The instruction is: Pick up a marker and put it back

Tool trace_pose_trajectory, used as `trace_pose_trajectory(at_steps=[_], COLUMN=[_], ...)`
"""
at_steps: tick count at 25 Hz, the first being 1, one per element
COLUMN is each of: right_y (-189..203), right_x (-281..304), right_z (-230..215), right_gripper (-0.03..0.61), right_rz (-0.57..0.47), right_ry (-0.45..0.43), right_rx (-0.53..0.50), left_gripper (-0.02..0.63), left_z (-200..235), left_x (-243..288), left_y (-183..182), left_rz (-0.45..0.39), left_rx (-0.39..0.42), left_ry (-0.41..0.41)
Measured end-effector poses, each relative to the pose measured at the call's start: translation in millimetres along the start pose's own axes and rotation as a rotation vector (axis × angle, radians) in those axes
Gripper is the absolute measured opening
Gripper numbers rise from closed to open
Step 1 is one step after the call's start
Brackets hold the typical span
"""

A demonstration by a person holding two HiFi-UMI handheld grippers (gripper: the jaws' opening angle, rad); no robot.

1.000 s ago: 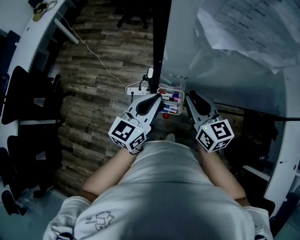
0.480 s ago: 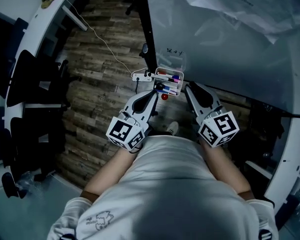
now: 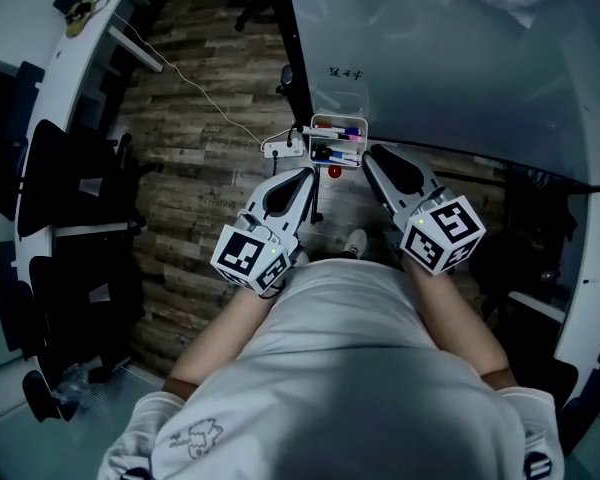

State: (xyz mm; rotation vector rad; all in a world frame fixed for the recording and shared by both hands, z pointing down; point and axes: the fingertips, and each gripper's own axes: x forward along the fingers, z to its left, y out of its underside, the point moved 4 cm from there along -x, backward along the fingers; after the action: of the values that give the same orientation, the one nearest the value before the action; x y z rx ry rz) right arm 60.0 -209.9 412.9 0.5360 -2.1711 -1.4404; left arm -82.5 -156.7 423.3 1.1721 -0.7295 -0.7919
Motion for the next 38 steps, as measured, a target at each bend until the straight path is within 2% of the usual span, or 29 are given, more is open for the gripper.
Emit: trace_pose_trajectory(at_steps=[7,11,16,22,27,32,38], right_y=[-5.9,-6.6,-2.7,9.1,22.7,22.7,30.3], right_x=[-3.8,-13.8,-27.4,-48.0,-68.5,-98.2,-149.3], right_z=[49.1,73.1,100.3,131.2,145.3,156.4,168.4], right_gripper=[0.072,0.071,0.067,0.064,0.063,0.063,0.057], right_rz=[-0.047,-0.077,-0.106,-0.133,-0.140,-0.155,-0.164], right_ry=[0.028,0.050,0.093,0.144,0.172,0.166,0.149], right_rx=[-0.030,-0.049,-0.034,-0.011,0.039,0.018,-0.008], left_gripper=[0.005,0.005,0.005,0.005,0.005,0.005,0.005], left_z=[6.7,-2.1,-15.2,-28.9,-45.9,-79.3,-130.6], left_x=[-23.5,-36.4,-53.3,-76.9,-93.5,-105.1,-122.7], left_y=[-17.8,-26.9,-43.9,-41.8,-32.0,-31.5,-25.4], left_rz=[0.015,-0.004,-0.025,-0.022,-0.007,-0.035,-0.073], left_rx=[0.041,0.041,0.060,0.077,0.054,0.053,0.055], left_ry=[0.087,0.182,0.278,0.375,0.404,0.419,0.395])
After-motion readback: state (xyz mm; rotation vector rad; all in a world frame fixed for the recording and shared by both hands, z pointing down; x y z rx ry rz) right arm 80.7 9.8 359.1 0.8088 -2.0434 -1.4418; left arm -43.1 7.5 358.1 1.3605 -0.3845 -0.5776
